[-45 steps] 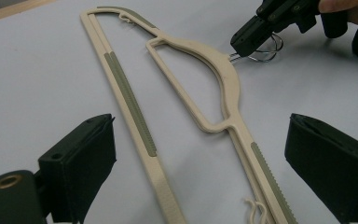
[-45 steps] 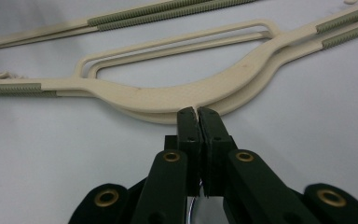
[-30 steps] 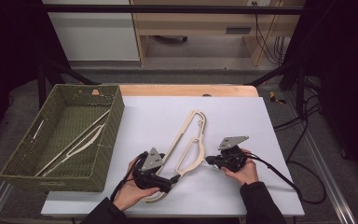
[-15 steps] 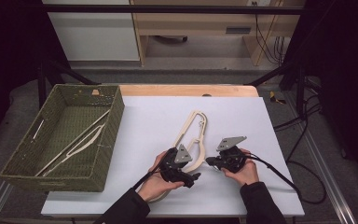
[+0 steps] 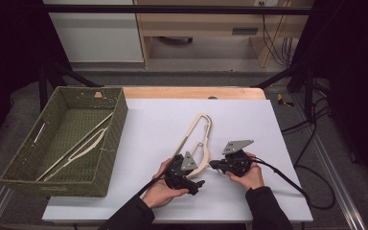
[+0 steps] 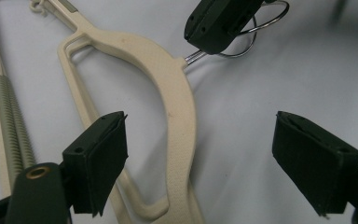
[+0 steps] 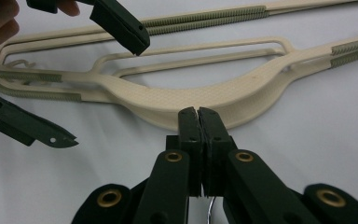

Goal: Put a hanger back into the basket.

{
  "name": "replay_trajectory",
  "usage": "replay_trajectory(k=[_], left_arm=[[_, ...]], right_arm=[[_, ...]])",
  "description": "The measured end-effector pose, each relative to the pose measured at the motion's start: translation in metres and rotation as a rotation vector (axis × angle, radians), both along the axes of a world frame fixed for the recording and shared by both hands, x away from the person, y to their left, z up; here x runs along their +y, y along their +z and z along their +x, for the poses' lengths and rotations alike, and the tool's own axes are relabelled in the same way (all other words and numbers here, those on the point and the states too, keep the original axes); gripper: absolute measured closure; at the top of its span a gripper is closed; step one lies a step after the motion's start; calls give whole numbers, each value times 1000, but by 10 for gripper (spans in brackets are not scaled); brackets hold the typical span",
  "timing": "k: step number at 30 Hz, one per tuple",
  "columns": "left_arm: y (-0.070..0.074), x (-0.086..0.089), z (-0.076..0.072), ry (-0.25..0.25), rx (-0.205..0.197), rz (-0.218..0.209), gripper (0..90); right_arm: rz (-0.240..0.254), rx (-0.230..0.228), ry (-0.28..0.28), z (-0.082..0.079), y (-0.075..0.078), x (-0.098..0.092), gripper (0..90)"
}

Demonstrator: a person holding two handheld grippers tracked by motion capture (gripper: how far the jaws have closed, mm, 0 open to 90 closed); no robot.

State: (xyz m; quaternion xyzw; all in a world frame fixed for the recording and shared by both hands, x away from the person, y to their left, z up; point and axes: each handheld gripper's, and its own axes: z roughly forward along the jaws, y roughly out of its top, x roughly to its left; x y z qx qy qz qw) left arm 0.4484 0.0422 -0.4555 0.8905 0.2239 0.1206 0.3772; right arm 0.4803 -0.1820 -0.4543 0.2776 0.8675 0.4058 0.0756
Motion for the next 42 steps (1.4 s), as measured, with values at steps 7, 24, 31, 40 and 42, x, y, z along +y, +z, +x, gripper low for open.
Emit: replay_trajectory(k=[7,24,31,40,42], left_arm=[[2,2,2,31,-22,-26,259],[5,-15,8,6,-27,63,462],[4,-21,8,8,-27,115,584],[2,-23,8,24,9,126,740],[2,-23,6,23,-2,134,744]], right_arm=[[-15,-11,12,-2,7,1,893],[-53,-21,10,-12,27,6,894],[-63,-26,6,-14,34,7,894],[-57,-34,3,-16,38,7,893],[-56,-33,3,-16,38,7,892]])
